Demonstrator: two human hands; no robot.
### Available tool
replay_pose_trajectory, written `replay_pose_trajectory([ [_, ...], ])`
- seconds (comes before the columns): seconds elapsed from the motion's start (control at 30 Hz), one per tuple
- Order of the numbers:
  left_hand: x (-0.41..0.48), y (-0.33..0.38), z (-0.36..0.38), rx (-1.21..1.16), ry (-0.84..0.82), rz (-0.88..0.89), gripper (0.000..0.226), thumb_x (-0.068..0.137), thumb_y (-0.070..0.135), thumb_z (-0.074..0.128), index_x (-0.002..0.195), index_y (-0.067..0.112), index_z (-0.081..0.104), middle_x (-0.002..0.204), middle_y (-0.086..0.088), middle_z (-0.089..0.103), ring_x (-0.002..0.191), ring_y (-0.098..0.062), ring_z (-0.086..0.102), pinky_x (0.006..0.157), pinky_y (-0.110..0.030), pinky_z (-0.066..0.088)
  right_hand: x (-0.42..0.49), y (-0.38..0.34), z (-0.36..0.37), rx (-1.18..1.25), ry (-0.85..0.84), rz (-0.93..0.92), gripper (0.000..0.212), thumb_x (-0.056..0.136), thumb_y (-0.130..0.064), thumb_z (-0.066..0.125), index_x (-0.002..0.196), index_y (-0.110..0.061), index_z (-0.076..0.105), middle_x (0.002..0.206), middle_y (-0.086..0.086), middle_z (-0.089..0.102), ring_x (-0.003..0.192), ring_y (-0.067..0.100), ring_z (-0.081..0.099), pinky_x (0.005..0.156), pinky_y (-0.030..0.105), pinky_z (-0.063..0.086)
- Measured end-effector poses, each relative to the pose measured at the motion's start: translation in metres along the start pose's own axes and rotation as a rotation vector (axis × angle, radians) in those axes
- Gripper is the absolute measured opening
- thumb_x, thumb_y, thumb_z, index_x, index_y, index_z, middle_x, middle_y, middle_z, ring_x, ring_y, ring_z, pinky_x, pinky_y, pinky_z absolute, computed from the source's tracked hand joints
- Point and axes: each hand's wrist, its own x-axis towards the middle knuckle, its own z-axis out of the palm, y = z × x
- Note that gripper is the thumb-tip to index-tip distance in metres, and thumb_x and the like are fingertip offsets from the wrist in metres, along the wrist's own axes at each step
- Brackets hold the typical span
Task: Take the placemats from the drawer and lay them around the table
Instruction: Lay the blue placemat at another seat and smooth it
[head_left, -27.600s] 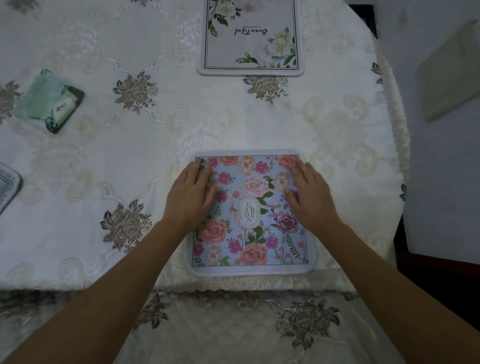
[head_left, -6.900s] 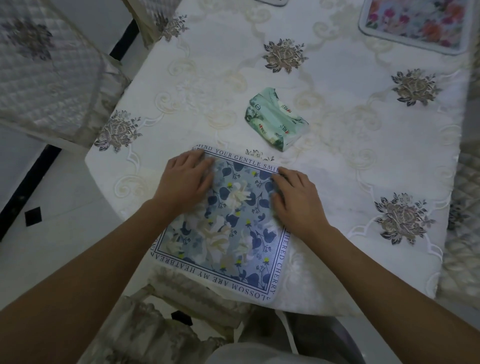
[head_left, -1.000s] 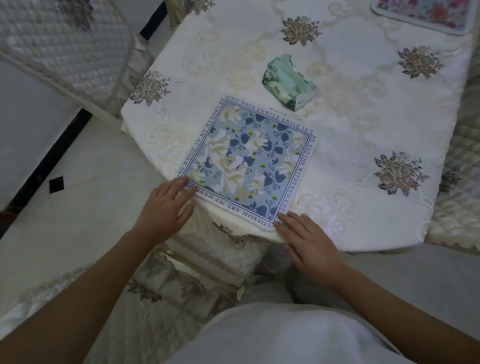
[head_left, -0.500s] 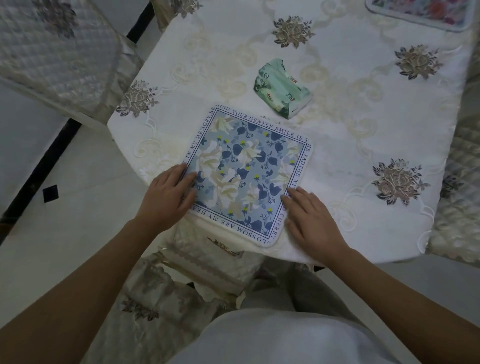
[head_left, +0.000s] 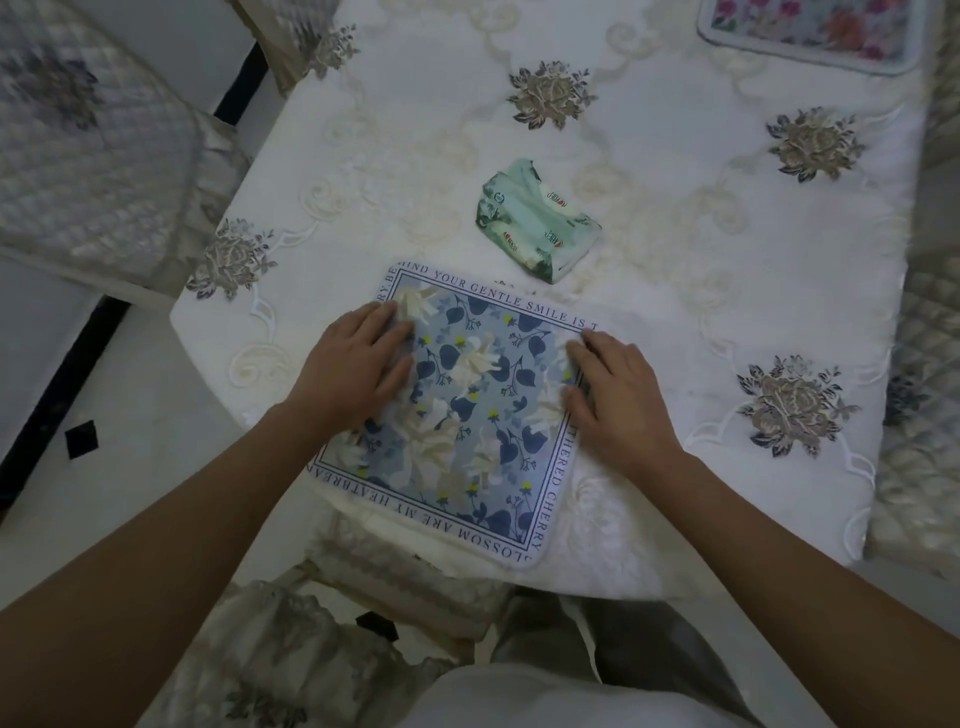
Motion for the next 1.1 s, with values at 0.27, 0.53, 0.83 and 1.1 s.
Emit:
replay_pose_trajectory([
  [0.27,0.049,0.039,-0.006,0.013,0.009,0.208,0.054,0.102,0.043,0.035,0.145,0.014,0.048,0.156,-0.011,0.040,0.144,-0.029,0.034,0.116,-0.043,0.032,0.045,-0.029,0.010,-0.004,-0.033,-0.144,0.054,0.099,-0.034,0.047,0.148,-0.012,0.041,0.156,0.007,0.037,0.145,0.025,0.029,0.120,0.045,0.019],
  [0.53,0.059,0.010,-0.006,0.055,-0.013,0.174,0.054,0.100,0.047,0.034,0.142,0.016,0.050,0.151,-0.011,0.044,0.136,-0.031,0.042,0.107,-0.046,0.041,0.048,-0.010,0.003,-0.058,-0.011,-0.144,0.047,0.096,-0.032,0.051,0.140,-0.014,0.051,0.147,0.004,0.048,0.136,0.025,0.040,0.115,0.042,0.029],
  [0.83,0.055,0.027,-0.005,0.084,0.054,0.176,0.055,0.102,0.047,0.032,0.144,0.015,0.048,0.150,-0.012,0.046,0.136,-0.031,0.043,0.110,-0.044,0.035,0.060,-0.040,0.006,-0.029,-0.035,-0.183,0.052,0.098,-0.032,0.049,0.146,-0.012,0.044,0.152,0.007,0.042,0.140,0.026,0.035,0.118,0.043,0.024],
  [1.1,0.059,0.005,-0.004,0.060,-0.003,0.132,0.061,0.100,0.051,0.025,0.148,0.017,0.045,0.156,-0.011,0.038,0.142,-0.031,0.036,0.113,-0.046,0.034,0.064,-0.036,0.012,-0.116,-0.085,-0.188,0.055,0.099,-0.038,0.042,0.149,-0.015,0.038,0.158,0.005,0.033,0.145,0.023,0.026,0.121,0.043,0.017],
])
